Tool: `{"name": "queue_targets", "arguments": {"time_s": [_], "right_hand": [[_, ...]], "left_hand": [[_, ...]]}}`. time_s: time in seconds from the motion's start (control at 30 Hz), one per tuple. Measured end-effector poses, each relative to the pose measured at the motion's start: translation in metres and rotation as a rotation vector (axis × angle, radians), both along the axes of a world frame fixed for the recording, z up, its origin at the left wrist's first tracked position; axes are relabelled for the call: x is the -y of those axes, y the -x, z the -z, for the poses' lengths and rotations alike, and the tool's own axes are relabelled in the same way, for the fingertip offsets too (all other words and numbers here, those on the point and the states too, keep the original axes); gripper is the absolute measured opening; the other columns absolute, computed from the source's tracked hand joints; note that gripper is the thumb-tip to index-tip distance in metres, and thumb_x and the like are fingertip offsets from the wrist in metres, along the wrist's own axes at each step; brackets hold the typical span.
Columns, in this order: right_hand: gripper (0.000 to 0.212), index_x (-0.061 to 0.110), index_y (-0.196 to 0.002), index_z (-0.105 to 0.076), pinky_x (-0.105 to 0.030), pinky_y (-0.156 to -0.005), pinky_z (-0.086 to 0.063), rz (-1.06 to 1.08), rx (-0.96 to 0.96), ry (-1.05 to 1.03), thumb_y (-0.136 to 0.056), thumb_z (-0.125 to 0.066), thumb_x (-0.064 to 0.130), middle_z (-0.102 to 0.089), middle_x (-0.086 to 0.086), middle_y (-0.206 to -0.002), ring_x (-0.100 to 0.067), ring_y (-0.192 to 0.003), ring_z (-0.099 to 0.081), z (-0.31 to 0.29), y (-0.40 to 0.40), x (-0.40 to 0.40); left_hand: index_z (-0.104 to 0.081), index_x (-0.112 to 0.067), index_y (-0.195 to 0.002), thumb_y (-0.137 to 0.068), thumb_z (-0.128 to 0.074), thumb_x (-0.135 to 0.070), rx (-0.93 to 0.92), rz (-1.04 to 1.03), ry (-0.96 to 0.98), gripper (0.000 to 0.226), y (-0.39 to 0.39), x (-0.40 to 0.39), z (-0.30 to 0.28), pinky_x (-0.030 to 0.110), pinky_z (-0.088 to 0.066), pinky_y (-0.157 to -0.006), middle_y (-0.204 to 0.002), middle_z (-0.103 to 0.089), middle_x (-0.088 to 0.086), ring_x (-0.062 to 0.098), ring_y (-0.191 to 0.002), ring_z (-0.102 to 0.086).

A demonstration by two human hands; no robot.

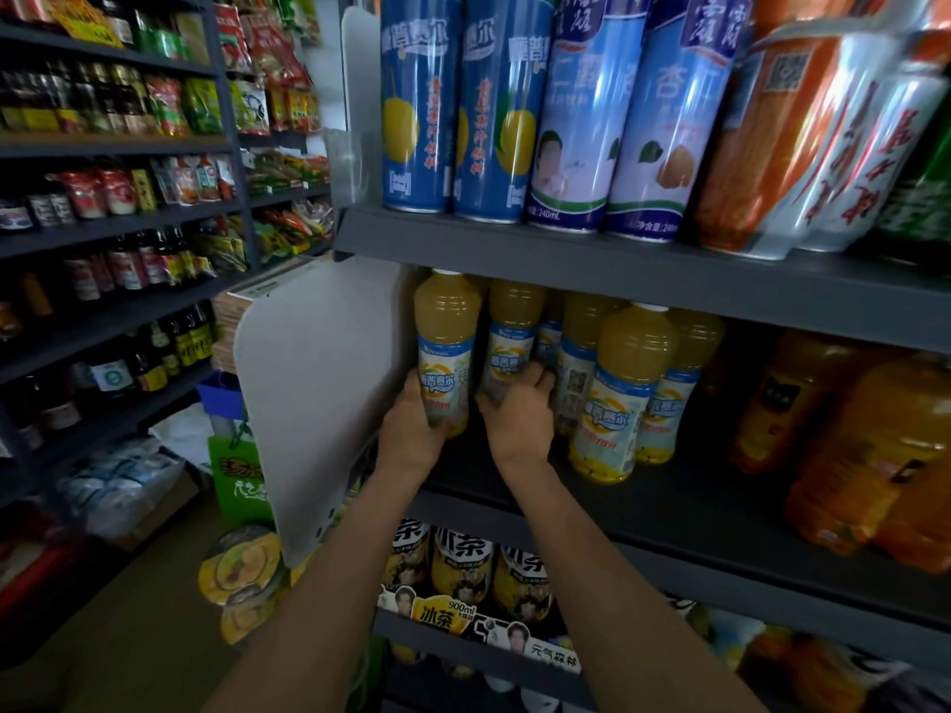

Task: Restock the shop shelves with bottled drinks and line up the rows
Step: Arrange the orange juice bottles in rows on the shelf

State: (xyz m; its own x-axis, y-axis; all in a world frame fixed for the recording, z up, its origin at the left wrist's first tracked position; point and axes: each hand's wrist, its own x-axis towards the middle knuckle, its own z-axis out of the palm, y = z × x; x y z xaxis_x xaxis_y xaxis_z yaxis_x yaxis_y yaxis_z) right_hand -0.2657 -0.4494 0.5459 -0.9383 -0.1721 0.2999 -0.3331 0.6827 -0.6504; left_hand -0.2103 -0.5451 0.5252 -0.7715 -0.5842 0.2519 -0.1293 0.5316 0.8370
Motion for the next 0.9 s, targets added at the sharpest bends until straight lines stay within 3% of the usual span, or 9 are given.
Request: {"name": "queue_targets", "arguments": {"time_s": [0.1,0.2,0.3,0.4,0.53,0.63,0.73,0.8,0.9], "right_hand": [[0.043,0.002,-0.120,-0.048,-0.036,-0.090,-0.051,-0.088,-0.375,0.107,-0.083,-0.066,0.011,-0.042,-0.016,-0.128,-0.029,-0.112,-0.053,0.004,-0.020,-0.030],[0.041,0.006,-0.113,-0.049,-0.028,-0.091,-0.047,0.031,-0.629,0.264,-0.077,-0.069,0.007,-0.044,-0.014,-0.116,-0.024,-0.108,-0.051,0.001,-0.023,-0.065],[0.056,0.000,-0.120,-0.045,-0.036,-0.095,-0.046,0.221,-0.549,0.349,-0.074,-0.075,0.013,-0.041,-0.020,-0.123,-0.029,-0.113,-0.047,0.000,-0.014,-0.096],[0.069,-0.003,-0.127,-0.041,-0.028,-0.093,-0.043,0.118,-0.286,0.322,-0.074,-0.077,0.020,-0.047,-0.020,-0.125,-0.028,-0.116,-0.049,0.007,-0.007,-0.104],[0.057,-0.002,-0.118,-0.045,-0.032,-0.081,-0.049,0.076,-0.168,0.256,-0.075,-0.076,0.020,-0.059,-0.018,-0.113,-0.030,-0.105,-0.059,0.011,-0.007,-0.101],[0.054,0.001,-0.116,-0.047,-0.024,-0.080,-0.046,-0.045,-0.134,0.233,-0.075,-0.076,0.020,-0.060,-0.014,-0.115,-0.025,-0.106,-0.060,0.010,-0.009,-0.094],[0.061,0.003,-0.125,-0.044,-0.017,-0.090,-0.039,-0.164,-0.093,0.204,-0.076,-0.075,0.022,-0.051,-0.013,-0.127,-0.022,-0.120,-0.050,0.006,-0.010,-0.077],[0.067,0.005,-0.131,-0.041,-0.020,-0.099,-0.032,-0.199,-0.043,0.182,-0.076,-0.075,0.024,-0.041,-0.013,-0.134,-0.022,-0.128,-0.039,0.002,-0.007,-0.065],[0.066,0.005,-0.127,-0.045,-0.029,-0.104,-0.033,-0.217,-0.007,0.162,-0.073,-0.077,0.027,-0.045,-0.013,-0.131,-0.024,-0.127,-0.039,0.001,0.003,-0.051]], "left_hand": [[-0.034,-0.007,-0.140,-0.079,-0.066,-0.005,-0.100,-0.174,0.015,0.069,-0.008,-0.019,0.007,0.037,-0.037,-0.101,-0.134,-0.047,0.015,0.030,-0.124,-0.045],[-0.040,-0.003,-0.132,-0.076,-0.067,0.000,-0.199,-0.302,0.127,0.062,-0.019,-0.042,0.008,0.041,-0.037,-0.100,-0.128,-0.043,0.020,0.034,-0.120,-0.041],[-0.041,-0.003,-0.130,-0.076,-0.065,0.003,-0.194,-0.245,0.183,0.060,-0.021,-0.046,0.007,0.042,-0.038,-0.098,-0.128,-0.040,0.021,0.035,-0.119,-0.040],[-0.037,-0.008,-0.135,-0.079,-0.063,0.002,-0.146,-0.190,0.171,0.063,-0.021,-0.038,0.011,0.042,-0.039,-0.101,-0.134,-0.037,0.018,0.035,-0.122,-0.041],[-0.033,-0.013,-0.138,-0.080,-0.066,-0.002,-0.178,-0.153,0.059,0.068,-0.024,-0.031,0.010,0.037,-0.037,-0.101,-0.138,-0.041,0.012,0.028,-0.126,-0.043],[-0.025,-0.012,-0.142,-0.081,-0.068,-0.012,-0.107,-0.168,-0.065,0.075,-0.016,-0.028,0.004,0.037,-0.038,-0.099,-0.139,-0.044,0.012,0.027,-0.126,-0.044],[-0.029,-0.008,-0.139,-0.081,-0.069,-0.019,0.004,-0.201,-0.007,0.072,-0.007,-0.028,-0.001,0.042,-0.039,-0.097,-0.134,-0.042,0.018,0.034,-0.122,-0.044],[-0.031,-0.005,-0.137,-0.080,-0.070,-0.021,0.058,-0.227,0.040,0.070,-0.004,-0.027,-0.003,0.044,-0.039,-0.095,-0.131,-0.040,0.021,0.038,-0.120,-0.043],[-0.031,-0.004,-0.135,-0.081,-0.069,-0.023,0.109,-0.239,0.085,0.069,-0.003,-0.025,-0.002,0.045,-0.038,-0.095,-0.131,-0.038,0.020,0.040,-0.120,-0.041]]}}
